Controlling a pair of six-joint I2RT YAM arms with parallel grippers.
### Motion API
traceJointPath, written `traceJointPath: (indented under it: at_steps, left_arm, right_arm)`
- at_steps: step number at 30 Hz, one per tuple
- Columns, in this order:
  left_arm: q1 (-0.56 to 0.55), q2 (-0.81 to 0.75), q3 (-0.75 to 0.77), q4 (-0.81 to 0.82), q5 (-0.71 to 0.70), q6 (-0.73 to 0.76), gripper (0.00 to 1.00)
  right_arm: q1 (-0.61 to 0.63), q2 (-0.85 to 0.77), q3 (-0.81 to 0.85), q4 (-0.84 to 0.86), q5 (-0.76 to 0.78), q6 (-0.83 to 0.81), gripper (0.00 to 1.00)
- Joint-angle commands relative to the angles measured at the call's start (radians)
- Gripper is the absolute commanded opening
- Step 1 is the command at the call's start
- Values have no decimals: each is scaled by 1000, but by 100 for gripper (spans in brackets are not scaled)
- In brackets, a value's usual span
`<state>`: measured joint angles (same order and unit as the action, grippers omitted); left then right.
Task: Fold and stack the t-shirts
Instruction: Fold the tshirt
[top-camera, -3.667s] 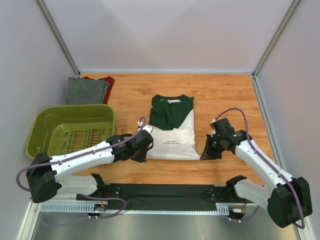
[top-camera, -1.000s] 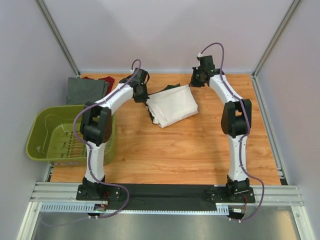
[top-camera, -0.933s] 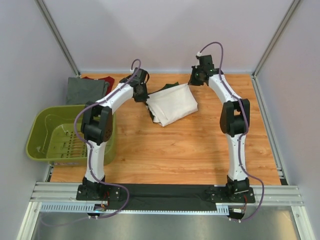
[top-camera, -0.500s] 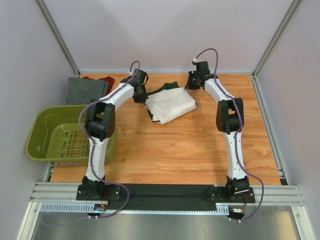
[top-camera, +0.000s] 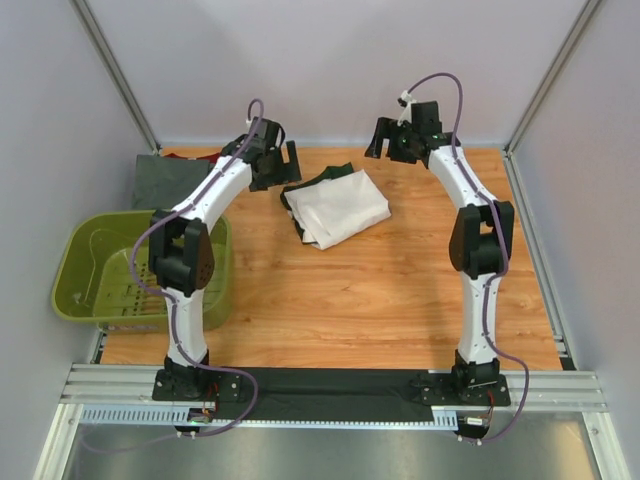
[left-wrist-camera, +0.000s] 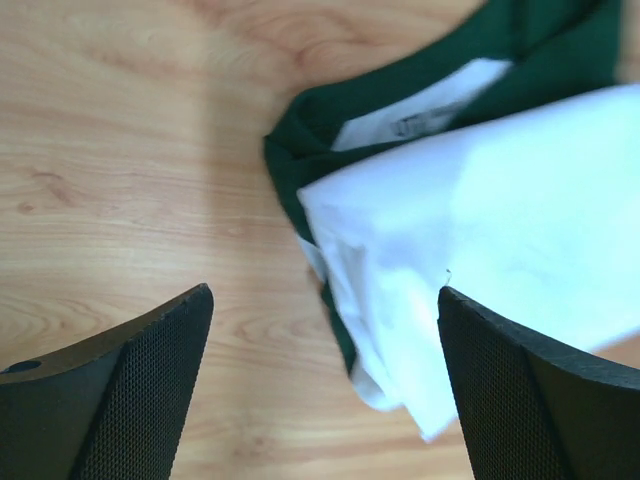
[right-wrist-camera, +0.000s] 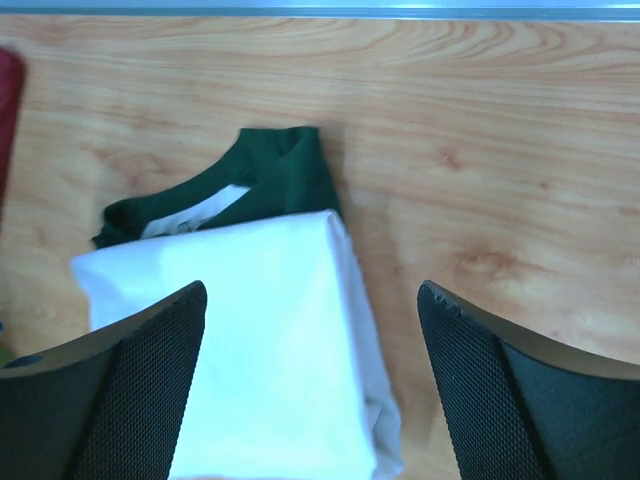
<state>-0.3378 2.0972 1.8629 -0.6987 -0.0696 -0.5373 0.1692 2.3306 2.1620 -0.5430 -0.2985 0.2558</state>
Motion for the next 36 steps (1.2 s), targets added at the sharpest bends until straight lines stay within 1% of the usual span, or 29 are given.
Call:
traceJointPath:
  at_steps: [1, 3, 5, 6, 8, 9, 11, 12, 13, 15, 17, 19, 20, 22, 23, 26, 31, 35, 36]
  left_arm:
    - [-47, -169, -13, 59, 86, 7, 99]
    - [-78, -200, -62, 112, 119, -18, 99]
    - [-99, -207, -90, 163, 158, -52, 99]
    - [-121, -201, -108, 175, 166, -61, 98]
    - [-138, -174, -116, 198, 203, -93, 95]
    - [-151, -163, -122, 206, 212, -104, 90]
    - [-164, -137, -129, 223, 218, -127, 85]
    - [-170, -131, -146, 234, 215, -134, 78]
    - [-170, -125, -156, 243, 220, -148, 74]
    - [-171, -114, -180, 255, 218, -156, 68]
    - [-170, -111, -192, 246, 212, -156, 65]
    - [-170, -117, -217, 235, 208, -153, 65]
    - [-170, -127, -243, 234, 205, -151, 64]
    - [-170, -146, -274, 232, 200, -150, 64]
    - [-170, -149, -286, 228, 197, -148, 64]
    - [-171, -158, -346, 205, 176, -148, 64]
    - [-170, -206, -427, 167, 165, -138, 64]
    - [-175, -281, -556, 163, 165, -128, 64]
    - [-178, -290, -568, 141, 156, -119, 64]
  right_arm:
    - [3, -158, -131, 12, -60, -6, 87]
    - [3, -168, -210, 6, -59, -13, 83]
    - [3, -168, -254, 6, -59, -24, 80]
    - [1, -162, -289, 8, -60, -26, 78]
    - [1, -152, -309, 9, -65, -27, 75]
    - [3, -142, -321, 11, -68, -27, 72]
    - [3, -132, -335, 14, -74, -23, 69]
    - [3, -126, -344, 18, -74, -21, 66]
    - [3, -123, -362, 20, -74, -21, 65]
    - [1, -129, -382, 21, -86, -13, 59]
    - [1, -146, -431, 29, -102, -4, 55]
    - [4, -195, -484, 51, -119, 29, 51]
    - [6, -215, -557, 76, -137, 46, 48]
    - [7, -286, -646, 136, -162, 91, 45]
    - [16, -309, -728, 152, -168, 102, 42]
    - [41, -416, -871, 186, -162, 123, 40]
    - [85, -507, -993, 163, -172, 152, 37]
    - [105, -589, -1099, 158, -162, 184, 36]
    - [105, -612, -1129, 150, -156, 183, 36]
